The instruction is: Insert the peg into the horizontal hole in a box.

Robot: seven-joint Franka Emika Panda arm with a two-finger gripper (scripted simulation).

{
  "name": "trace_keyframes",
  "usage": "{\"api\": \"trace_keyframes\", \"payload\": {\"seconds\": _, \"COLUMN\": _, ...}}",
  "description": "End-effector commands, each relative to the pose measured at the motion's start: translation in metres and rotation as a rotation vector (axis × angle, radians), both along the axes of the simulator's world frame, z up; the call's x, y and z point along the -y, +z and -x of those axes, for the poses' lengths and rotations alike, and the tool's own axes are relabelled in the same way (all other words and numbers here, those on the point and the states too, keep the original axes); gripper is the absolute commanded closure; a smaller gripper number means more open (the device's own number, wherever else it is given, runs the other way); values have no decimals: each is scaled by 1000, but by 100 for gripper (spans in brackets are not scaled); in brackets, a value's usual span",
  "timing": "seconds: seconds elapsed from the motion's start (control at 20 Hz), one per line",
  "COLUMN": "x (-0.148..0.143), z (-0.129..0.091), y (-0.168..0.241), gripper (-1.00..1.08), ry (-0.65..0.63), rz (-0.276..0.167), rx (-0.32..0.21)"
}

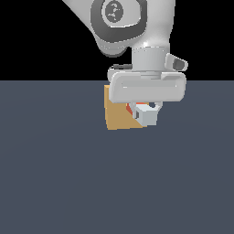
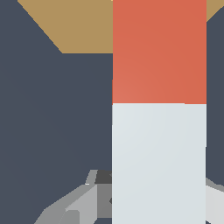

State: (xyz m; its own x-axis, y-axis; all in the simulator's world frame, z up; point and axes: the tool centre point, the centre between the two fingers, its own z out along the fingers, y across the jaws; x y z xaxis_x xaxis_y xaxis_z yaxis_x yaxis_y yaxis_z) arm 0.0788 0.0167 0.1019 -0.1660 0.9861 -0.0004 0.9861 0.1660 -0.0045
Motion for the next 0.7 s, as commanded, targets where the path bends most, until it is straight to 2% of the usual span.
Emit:
{"api": "trace_keyframes", "payload": {"seconds": 0.0, "x": -14, "z": 2, "y": 2, "gripper": 108, "ry": 2, "rz": -1, "rx": 3}}
{"api": "trace_keyframes", "payload": {"seconds": 0.35, "x": -67, "z": 11, "y": 3, "gripper": 108, "ry": 3, "rz": -1, "rx": 5}}
{"api": "trace_keyframes", "payload": {"seconds": 0.65, "x": -83, "z": 13, "y": 3, "gripper": 108, "ry": 3, "rz": -1, "rx": 6}}
